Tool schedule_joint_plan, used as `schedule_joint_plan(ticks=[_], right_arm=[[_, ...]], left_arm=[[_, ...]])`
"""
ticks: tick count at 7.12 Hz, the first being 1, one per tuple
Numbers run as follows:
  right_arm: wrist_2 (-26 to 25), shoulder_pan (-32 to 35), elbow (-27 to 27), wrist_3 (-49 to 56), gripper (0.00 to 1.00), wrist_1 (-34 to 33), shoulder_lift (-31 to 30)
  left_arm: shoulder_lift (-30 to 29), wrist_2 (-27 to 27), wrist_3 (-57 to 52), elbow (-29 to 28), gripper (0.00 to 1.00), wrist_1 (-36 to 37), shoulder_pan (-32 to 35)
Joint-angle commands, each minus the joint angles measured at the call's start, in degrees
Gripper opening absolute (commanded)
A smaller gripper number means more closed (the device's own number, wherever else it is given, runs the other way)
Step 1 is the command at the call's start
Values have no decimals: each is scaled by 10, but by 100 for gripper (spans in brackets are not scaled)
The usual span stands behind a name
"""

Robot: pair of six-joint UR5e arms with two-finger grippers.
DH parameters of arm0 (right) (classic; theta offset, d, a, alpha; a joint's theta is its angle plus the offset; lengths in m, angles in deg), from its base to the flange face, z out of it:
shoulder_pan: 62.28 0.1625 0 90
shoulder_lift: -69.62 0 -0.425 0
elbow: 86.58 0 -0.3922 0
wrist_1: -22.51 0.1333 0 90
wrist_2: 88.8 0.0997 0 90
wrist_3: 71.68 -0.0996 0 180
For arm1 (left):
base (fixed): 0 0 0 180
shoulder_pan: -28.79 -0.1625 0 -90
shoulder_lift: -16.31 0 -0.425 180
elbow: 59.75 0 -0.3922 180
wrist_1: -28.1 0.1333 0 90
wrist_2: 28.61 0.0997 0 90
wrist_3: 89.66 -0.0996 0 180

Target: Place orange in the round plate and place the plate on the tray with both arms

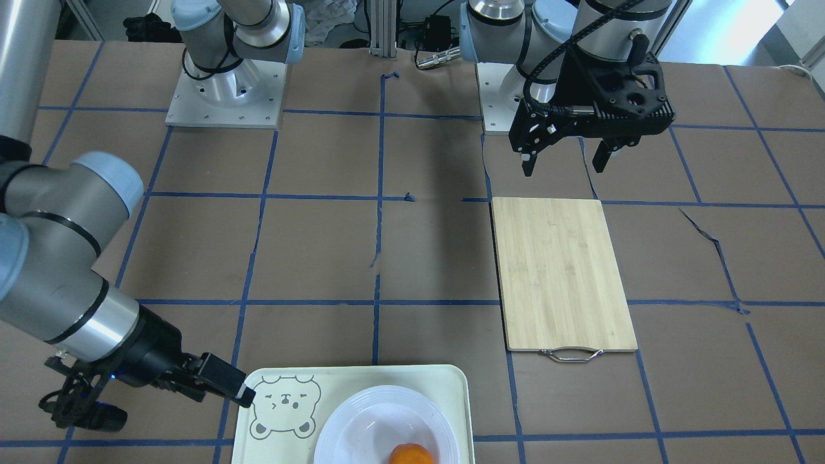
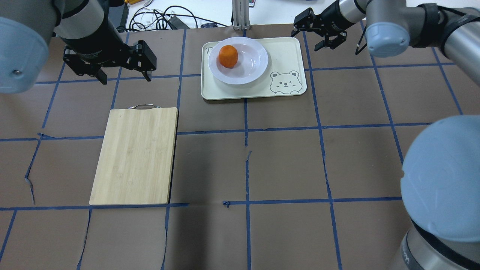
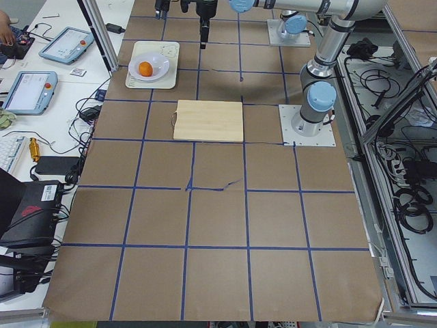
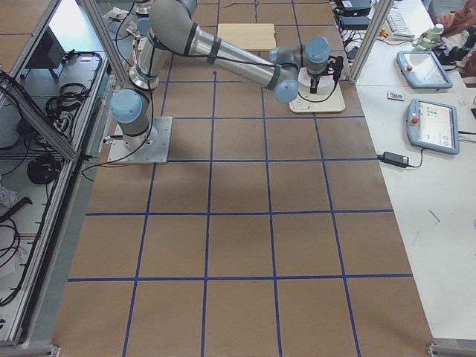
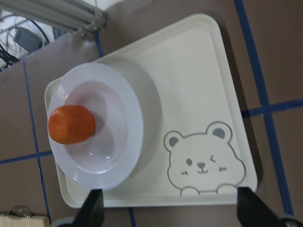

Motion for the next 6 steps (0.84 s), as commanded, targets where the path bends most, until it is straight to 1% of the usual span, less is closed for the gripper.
schedule_joint_plan(ticks=[1, 2, 4, 5, 6], right_arm=[[-145, 52, -8, 2, 100, 169, -105], [-223, 99, -11, -1, 100, 184, -121], [-255, 100, -10, 1, 100, 280, -176], [-282, 95, -7, 5, 100, 297, -192], [-288, 93, 0, 51, 99, 305, -212]], left_arm=[[-1, -3, -1, 1, 100, 1, 0], [-10, -7, -5, -1, 100, 5, 0], [-9, -33, -4, -1, 100, 1, -1], [-6, -28, -4, -1, 100, 1, 0], [-2, -26, -4, 1, 100, 1, 1]])
